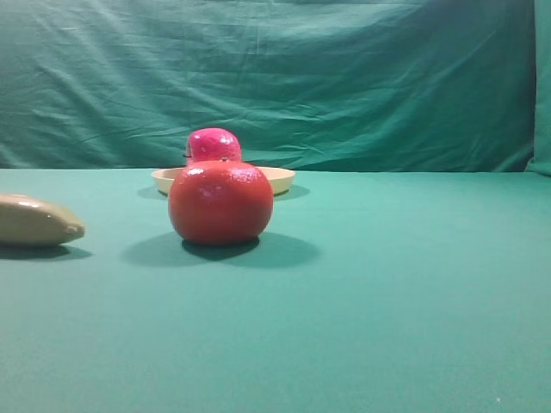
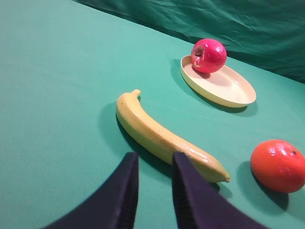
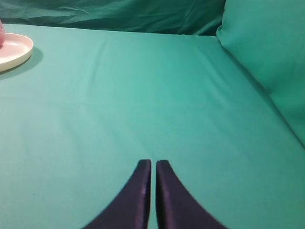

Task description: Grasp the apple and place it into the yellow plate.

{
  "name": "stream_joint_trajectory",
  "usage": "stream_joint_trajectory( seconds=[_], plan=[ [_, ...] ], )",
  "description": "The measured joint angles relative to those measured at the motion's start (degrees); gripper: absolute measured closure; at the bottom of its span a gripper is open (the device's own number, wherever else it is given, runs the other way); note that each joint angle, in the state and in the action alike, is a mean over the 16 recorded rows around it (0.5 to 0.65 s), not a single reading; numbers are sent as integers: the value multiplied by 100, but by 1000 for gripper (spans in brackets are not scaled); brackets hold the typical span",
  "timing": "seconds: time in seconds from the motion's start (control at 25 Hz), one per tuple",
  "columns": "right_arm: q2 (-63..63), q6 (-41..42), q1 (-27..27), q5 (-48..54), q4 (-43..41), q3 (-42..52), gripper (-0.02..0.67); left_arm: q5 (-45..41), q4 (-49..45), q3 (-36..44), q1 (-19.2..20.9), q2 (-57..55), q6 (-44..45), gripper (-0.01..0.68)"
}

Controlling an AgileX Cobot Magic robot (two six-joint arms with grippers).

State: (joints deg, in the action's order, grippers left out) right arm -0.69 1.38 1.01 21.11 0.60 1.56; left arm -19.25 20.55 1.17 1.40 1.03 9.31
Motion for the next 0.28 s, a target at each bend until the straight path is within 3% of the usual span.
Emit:
stream_joint_trajectory(
  seconds=[0.28],
  plan=[
    [0,-2,0,0,0,0,649,0,0,0,0,0,0,516]
  ],
)
